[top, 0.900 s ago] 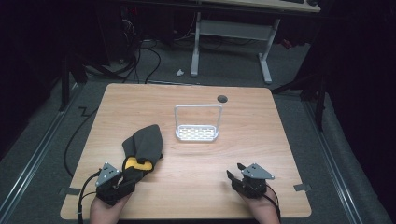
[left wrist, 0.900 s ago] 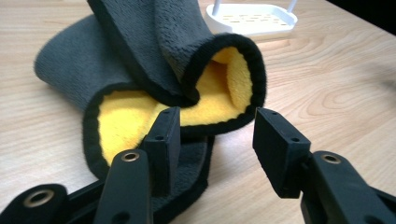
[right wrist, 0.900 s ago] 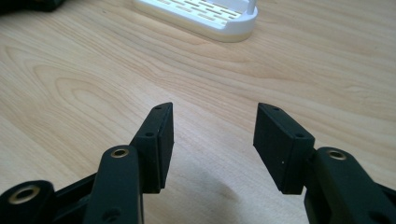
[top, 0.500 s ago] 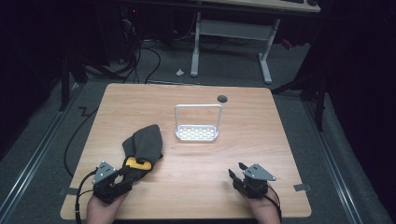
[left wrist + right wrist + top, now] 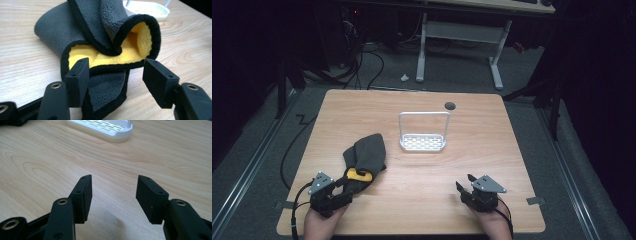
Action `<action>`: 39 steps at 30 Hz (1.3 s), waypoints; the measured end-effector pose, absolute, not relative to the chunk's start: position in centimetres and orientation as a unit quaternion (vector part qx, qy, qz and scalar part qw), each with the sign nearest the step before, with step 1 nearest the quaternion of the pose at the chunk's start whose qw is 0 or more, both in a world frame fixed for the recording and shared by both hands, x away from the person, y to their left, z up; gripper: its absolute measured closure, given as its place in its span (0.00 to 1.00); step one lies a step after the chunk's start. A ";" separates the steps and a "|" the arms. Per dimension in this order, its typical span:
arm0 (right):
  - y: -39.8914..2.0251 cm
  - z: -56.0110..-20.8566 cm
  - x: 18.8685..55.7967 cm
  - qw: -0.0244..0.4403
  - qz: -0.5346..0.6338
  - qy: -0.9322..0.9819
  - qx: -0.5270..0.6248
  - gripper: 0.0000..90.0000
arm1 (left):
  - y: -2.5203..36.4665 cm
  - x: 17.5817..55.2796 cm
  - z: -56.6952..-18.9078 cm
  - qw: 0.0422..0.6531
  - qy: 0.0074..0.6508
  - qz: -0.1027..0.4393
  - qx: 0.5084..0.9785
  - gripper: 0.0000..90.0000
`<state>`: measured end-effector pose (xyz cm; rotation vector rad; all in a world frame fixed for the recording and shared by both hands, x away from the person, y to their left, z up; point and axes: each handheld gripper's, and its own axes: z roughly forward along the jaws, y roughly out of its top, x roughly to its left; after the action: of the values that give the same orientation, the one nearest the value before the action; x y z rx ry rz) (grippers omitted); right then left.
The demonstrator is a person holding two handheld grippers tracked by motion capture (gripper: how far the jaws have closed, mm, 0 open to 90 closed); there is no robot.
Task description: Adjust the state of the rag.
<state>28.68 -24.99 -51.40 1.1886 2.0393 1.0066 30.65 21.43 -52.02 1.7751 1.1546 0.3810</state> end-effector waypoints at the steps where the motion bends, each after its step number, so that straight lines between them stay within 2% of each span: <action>1: -25.0 -51.4 28.7 0.284 0.376 0.762 0.444 0.52 | 21.4 30.6 -52.0 0.475 0.472 0.156 0.726 0.42; 6: -24.7 -51.5 28.7 0.283 0.373 0.766 0.440 0.52 | 21.5 30.9 -52.3 0.455 0.483 0.170 0.728 0.42; 12: -25.0 -51.5 28.7 0.282 0.374 0.764 0.444 0.52 | 21.7 31.2 -52.7 0.434 0.494 0.182 0.731 0.49; 15: -25.0 -51.5 28.7 0.282 0.374 0.764 0.444 0.52 | 22.0 30.9 -52.1 0.440 0.490 0.208 0.723 0.50; 16: -24.9 -51.5 28.7 0.283 0.374 0.764 0.444 0.53 | 22.5 30.8 -51.5 0.460 0.491 0.215 0.708 0.50; 22: -24.9 -51.6 28.8 0.280 0.372 0.766 0.443 0.53 | 23.0 31.6 -52.5 0.436 0.511 0.185 0.717 0.47; 23: -24.9 -51.5 28.8 0.280 0.372 0.765 0.444 0.53 | 23.0 31.8 -52.7 0.434 0.514 0.175 0.719 0.49; 25: -24.9 -51.5 28.8 0.281 0.373 0.765 0.443 0.53 | 23.0 31.9 -52.8 0.434 0.515 0.161 0.721 0.63; 26: -24.9 -51.5 28.7 0.282 0.373 0.765 0.442 0.53 | 23.0 32.0 -52.8 0.431 0.518 0.150 0.723 0.63; 27: -24.9 -51.5 28.7 0.282 0.373 0.765 0.442 0.53 | 22.9 31.9 -52.8 0.429 0.518 0.145 0.726 0.69; 28: -25.0 -51.5 28.7 0.281 0.373 0.764 0.445 0.53 | 22.5 31.7 -52.6 0.421 0.507 0.143 0.739 0.85; 29: -25.0 -51.6 28.7 0.281 0.373 0.764 0.444 0.53 | 22.2 31.6 -52.6 0.415 0.500 0.142 0.747 0.89; 33: -25.0 -51.7 28.8 0.279 0.371 0.764 0.448 0.53 | 20.8 31.0 -52.7 0.411 0.481 0.130 0.763 0.94; 39: -25.0 -51.7 28.7 0.280 0.369 0.764 0.449 0.53 | 18.4 30.4 -52.9 0.410 0.449 0.105 0.787 0.96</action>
<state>28.74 -25.00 -51.65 1.2042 2.0489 0.9903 30.36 18.40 -52.92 1.9818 1.1301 0.2647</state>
